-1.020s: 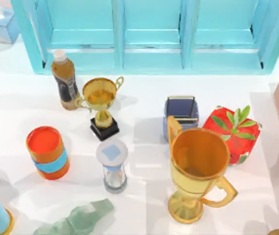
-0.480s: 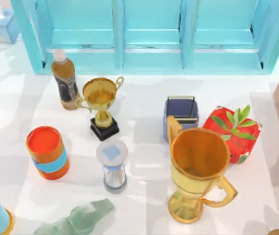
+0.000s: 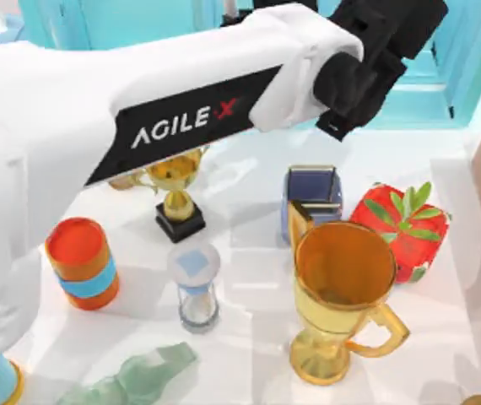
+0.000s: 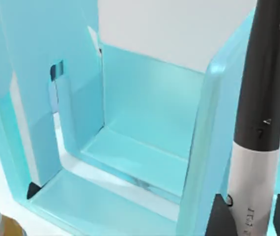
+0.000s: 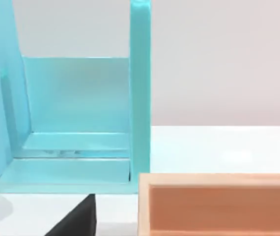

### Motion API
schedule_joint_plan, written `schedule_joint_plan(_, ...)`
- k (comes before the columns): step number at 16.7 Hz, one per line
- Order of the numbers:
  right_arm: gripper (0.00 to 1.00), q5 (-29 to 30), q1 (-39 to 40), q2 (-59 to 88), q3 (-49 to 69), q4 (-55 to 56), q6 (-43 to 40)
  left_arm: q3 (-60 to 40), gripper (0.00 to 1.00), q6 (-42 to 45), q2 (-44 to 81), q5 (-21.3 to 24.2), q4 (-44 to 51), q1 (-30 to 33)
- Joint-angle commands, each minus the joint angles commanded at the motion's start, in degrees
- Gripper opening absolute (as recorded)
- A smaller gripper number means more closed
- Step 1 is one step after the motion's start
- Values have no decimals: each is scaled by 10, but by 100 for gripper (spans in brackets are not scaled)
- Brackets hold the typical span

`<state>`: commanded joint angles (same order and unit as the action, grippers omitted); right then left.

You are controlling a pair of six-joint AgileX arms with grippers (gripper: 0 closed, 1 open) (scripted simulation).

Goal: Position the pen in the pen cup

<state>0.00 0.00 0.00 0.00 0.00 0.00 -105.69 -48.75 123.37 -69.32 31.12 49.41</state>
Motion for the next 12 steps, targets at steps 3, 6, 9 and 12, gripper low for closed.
schedule_joint_plan(3, 100, 0, 0, 0, 0, 0, 0, -23, 0, -19, 58, -132, -21, 93)
schedule_joint_plan(6, 100, 0, 0, 0, 0, 0, 0, -36, 0, -29, 93, -212, -35, 142)
schedule_joint_plan(9, 100, 0, 0, 0, 0, 0, 0, -40, 0, -32, 105, -237, -39, 153)
schedule_joint_plan(12, 100, 0, 0, 0, 0, 0, 0, -40, 0, -32, 105, -237, -39, 153)
